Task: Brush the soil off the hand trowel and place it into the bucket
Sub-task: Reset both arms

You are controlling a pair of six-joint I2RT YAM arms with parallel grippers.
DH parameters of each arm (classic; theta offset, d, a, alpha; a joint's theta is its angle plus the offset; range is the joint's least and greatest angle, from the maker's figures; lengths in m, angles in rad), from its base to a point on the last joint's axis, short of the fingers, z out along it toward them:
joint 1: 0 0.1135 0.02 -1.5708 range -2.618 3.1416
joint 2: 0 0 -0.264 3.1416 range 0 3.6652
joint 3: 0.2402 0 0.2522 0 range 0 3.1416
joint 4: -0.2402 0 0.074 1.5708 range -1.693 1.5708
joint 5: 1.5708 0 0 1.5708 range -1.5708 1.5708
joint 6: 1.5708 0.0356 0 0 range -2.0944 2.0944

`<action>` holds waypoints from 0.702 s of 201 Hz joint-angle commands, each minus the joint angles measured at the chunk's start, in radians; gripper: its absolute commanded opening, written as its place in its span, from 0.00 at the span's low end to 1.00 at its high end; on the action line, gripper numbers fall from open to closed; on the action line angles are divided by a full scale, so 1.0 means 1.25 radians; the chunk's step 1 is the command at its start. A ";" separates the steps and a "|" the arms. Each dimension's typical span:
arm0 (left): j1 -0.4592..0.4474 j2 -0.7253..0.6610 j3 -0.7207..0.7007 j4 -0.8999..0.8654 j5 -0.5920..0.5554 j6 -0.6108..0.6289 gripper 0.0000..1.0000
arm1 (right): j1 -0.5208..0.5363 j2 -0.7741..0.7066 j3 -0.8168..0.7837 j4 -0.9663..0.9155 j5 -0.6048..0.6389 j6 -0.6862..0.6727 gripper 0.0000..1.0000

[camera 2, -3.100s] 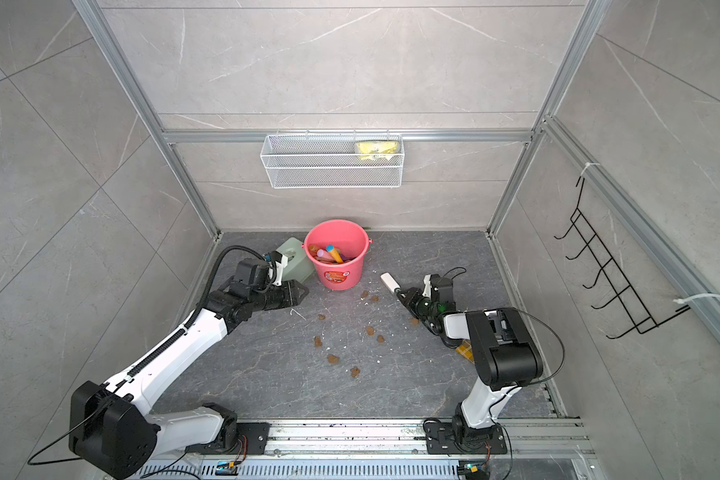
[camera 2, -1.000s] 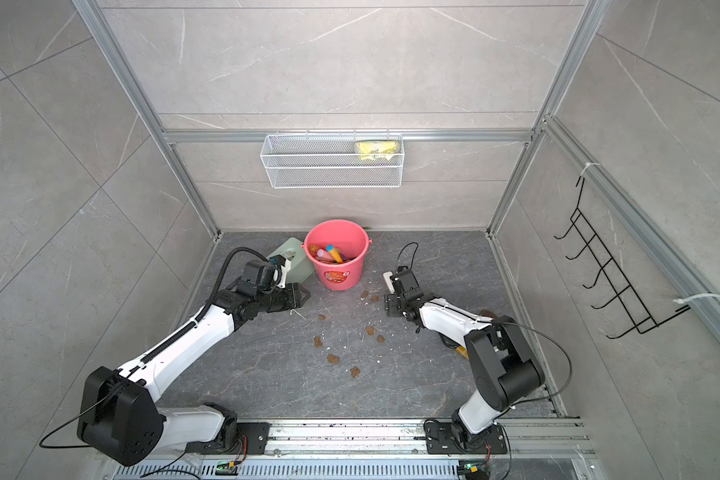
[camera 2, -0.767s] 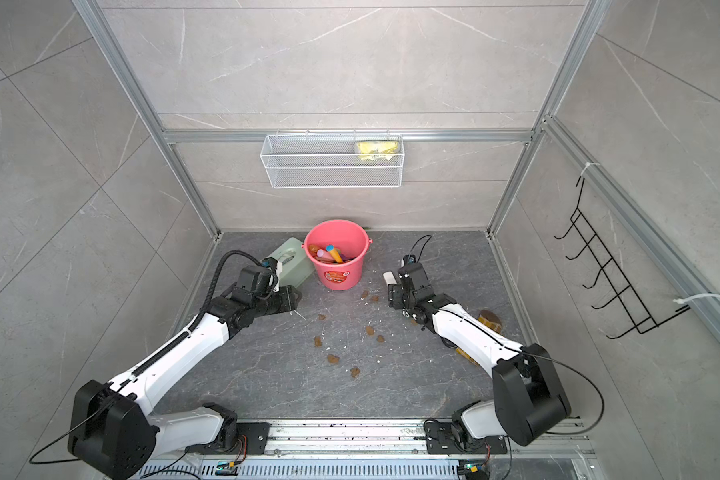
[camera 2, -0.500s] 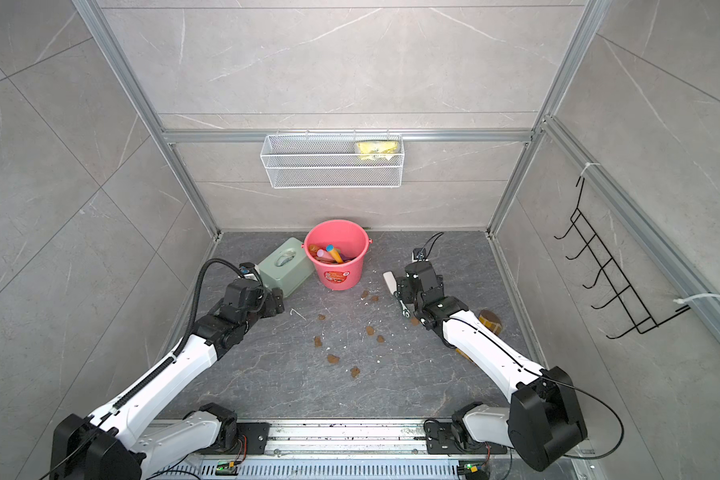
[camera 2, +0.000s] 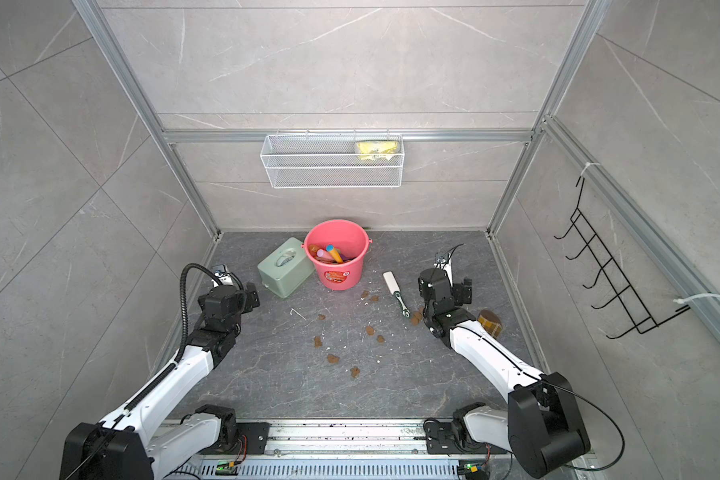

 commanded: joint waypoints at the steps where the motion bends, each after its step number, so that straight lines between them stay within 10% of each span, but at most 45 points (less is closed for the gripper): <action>1: 0.031 0.035 -0.008 0.102 0.054 0.066 1.00 | -0.008 0.024 -0.071 0.198 0.022 -0.046 1.00; 141: 0.142 0.319 -0.155 0.529 0.328 0.115 0.99 | -0.045 0.167 -0.267 0.592 -0.238 -0.077 1.00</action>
